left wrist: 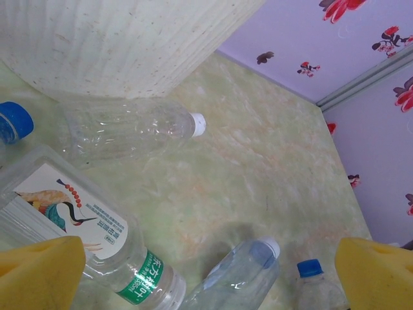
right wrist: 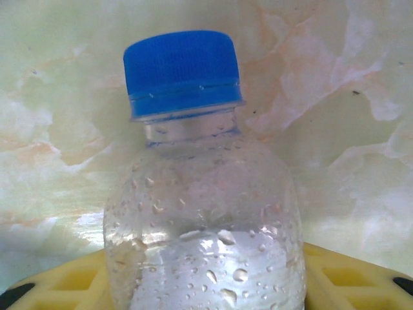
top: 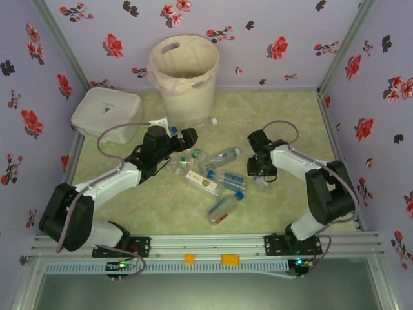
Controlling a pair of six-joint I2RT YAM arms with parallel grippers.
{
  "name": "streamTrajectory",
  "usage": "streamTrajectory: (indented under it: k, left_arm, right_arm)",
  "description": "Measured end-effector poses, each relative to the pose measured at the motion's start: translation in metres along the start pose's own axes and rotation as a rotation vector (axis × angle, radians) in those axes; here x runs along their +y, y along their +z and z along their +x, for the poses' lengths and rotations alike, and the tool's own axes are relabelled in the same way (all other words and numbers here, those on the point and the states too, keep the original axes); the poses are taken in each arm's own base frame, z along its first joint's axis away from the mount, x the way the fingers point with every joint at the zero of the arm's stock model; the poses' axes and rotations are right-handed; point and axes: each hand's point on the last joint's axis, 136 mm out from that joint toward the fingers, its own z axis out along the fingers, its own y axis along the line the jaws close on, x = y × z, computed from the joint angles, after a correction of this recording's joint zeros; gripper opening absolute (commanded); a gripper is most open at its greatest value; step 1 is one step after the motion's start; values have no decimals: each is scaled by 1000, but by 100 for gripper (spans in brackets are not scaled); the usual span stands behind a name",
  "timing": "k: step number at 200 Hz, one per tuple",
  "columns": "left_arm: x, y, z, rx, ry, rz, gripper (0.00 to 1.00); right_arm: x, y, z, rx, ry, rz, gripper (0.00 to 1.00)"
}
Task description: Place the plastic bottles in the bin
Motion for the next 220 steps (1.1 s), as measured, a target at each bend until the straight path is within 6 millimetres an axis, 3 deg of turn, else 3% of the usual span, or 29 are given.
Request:
streamTrajectory:
  k: [24,69,97,175,220]
  left_arm:
    - [6,-2,-7,-18,-8,-12,100]
    - [26,-18,-37,-105,-37,-44,100]
    - [48,-30,-46,-146,-60,-80,100]
    - [114,-83,-54,-260,-152,-200,100]
    - [132,-91,-46,-266,-194,-238,100]
  right_arm:
    - [-1,-16,-8,-55,30,-47,48]
    - [11,-64,-39,-232,72,-192,45]
    - [31,-98,-74,-350,99,-309,44]
    - [95,-236,-187,-711,51,-635,42]
    - [134,-308,-238,-894,-7,-749,42]
